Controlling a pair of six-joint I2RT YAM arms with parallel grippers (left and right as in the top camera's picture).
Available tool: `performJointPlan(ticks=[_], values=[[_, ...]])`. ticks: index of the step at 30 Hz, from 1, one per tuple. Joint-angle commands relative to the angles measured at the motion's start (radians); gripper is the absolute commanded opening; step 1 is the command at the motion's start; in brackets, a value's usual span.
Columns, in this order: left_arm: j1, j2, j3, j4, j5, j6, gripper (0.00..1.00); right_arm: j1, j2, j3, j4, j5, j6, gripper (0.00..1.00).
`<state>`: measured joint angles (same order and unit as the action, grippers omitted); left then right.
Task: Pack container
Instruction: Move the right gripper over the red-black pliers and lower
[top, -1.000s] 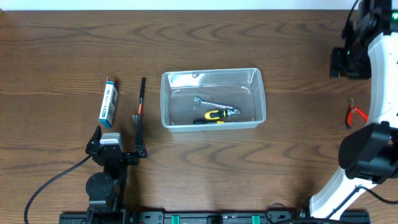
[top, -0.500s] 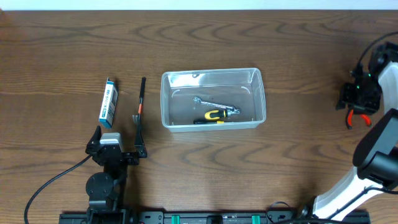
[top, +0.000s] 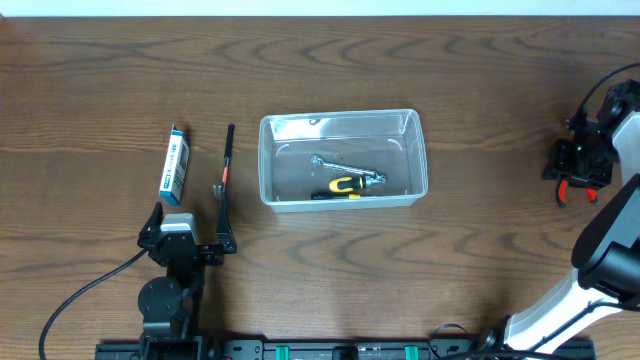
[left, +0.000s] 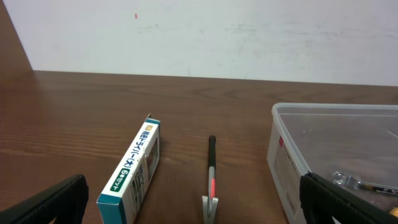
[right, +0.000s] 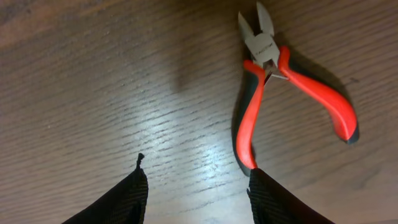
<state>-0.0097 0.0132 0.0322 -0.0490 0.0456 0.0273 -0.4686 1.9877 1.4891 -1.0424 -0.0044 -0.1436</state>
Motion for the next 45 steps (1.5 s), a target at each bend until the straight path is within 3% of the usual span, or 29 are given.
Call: performJointPlan(ticks=[1, 19, 45], values=[[-0.003, -0.003, -0.028, -0.018, -0.008, 0.010, 0.98, -0.010, -0.006, -0.006, 0.011, 0.016, -0.019, 0.53], [-0.003, -0.003, -0.028, -0.018, -0.008, 0.010, 0.98, -0.069, -0.005, -0.019, 0.082, 0.014, -0.008, 0.51], [-0.003, -0.003, -0.028, -0.018, -0.008, 0.010, 0.98, -0.069, -0.004, -0.169, 0.261, 0.015, 0.001, 0.52]])
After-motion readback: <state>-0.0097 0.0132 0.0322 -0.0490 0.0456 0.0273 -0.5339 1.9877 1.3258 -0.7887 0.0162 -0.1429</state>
